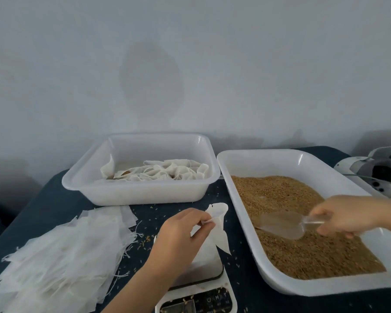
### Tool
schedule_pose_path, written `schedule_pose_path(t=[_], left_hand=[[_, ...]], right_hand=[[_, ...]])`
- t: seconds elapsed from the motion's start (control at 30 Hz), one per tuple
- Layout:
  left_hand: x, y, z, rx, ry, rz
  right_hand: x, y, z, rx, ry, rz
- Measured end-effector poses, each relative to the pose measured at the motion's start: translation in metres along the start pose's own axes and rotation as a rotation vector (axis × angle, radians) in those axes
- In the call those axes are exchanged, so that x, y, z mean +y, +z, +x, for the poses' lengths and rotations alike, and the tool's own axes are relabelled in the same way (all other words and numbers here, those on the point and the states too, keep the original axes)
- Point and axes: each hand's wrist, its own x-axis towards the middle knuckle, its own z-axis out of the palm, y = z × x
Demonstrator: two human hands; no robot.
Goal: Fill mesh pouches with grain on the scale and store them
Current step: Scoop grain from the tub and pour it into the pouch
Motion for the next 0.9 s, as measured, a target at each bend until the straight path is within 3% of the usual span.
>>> schedule_pose_path(t=[0.23,0.33,0.5,0.73,0.9], left_hand=[[-0.005,-0.010,0.000,0.012,-0.023,-0.039],[-0.007,-0.014,-0.001,0.020,-0.017,-0.044],[-0.009,-0.015,-0.001,0.015,-0.028,-0.058],[-0.003,-0.008,-0.002,-0.001,-0.009,-0.039],[0.004,-0.003,-0.002,-0.009,-0.037,-0.022]], right_hand=[[0.014,-0.003,-0.020,0.062,0.180,-0.004],[0.020,-0.011,-0.035,-0.042,0.236,0.045],[0.003,0.002,-0.038,-0.209,0.075,0.044],[-0.013,0.058,-0.011,0.147,-0.035,0.038],[-0.029,0.077,0.001,0.258,-0.029,0.135]])
